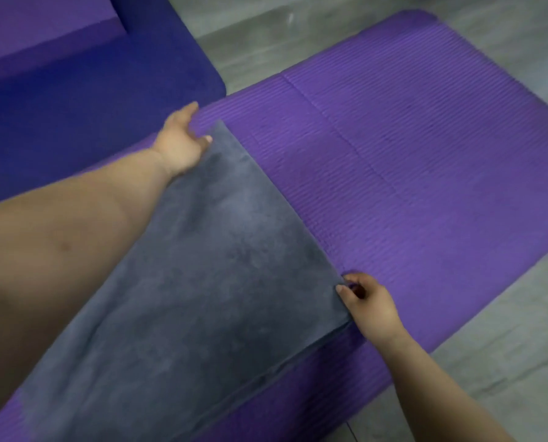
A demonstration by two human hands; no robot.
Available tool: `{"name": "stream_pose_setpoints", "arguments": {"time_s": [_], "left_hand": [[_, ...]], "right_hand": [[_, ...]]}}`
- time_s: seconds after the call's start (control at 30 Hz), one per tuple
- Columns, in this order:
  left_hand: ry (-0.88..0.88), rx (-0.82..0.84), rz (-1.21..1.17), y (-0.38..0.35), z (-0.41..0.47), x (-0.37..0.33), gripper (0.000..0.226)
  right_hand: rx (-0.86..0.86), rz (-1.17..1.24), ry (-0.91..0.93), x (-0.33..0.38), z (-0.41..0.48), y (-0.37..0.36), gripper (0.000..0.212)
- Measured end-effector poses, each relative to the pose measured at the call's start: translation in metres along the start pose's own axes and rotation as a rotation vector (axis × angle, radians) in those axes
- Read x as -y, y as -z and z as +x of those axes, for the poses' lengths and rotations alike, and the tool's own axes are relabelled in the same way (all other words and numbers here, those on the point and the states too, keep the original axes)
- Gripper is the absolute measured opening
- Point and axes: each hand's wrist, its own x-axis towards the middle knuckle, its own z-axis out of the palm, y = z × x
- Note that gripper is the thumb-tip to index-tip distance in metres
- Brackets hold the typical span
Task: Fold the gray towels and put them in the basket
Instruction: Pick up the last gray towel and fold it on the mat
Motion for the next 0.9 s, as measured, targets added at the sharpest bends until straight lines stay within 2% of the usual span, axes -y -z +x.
{"name": "stream_pose_setpoints", "arguments": {"time_s": [0.1,0.2,0.27,0.33,0.47,0.57,0.63,0.7,0.8,0.9], "left_hand": [[-0.098,0.153,0.215,-0.020,-0.038,0.033,0.052],[-0.257,0.215,0.408,-0.023,-0.100,0.070,0.044],[-0.400,0.254,0.469,-0.022,-0.144,0.090,0.042],[-0.495,0.364,0.509,-0.024,-0.188,0.104,0.031],[-0.553,0.532,0.632,-0.036,-0.253,0.122,0.049],[-0.533,0.547,0.672,-0.048,-0.277,0.134,0.062],[-0.518,0.492,0.723,-0.052,-0.284,0.134,0.063],[-0.508,0.450,0.768,-0.047,-0.290,0.137,0.052],[-0.440,0.396,0.732,-0.026,-0.291,0.154,0.043],[-0.356,0.345,0.724,0.011,-0.289,0.159,0.032]], "right_hand": [[-0.017,-0.096,-0.005,0.000,-0.003,-0.002,0.013],[-0.017,-0.141,-0.039,0.006,-0.010,0.000,0.022],[-0.004,-0.179,-0.060,0.007,-0.015,0.001,0.024],[0.024,-0.288,-0.059,0.008,-0.019,-0.001,0.027],[0.058,-0.494,-0.126,0.010,-0.014,-0.006,0.041],[0.043,-0.513,-0.159,0.015,-0.016,-0.008,0.029],[0.027,-0.459,-0.162,0.022,-0.023,-0.009,0.016],[0.011,-0.235,-0.206,0.029,-0.029,-0.006,0.010],[0.067,0.086,-0.274,0.042,-0.036,-0.002,0.027],[0.016,0.093,-0.225,0.060,-0.038,-0.005,0.034]]}}
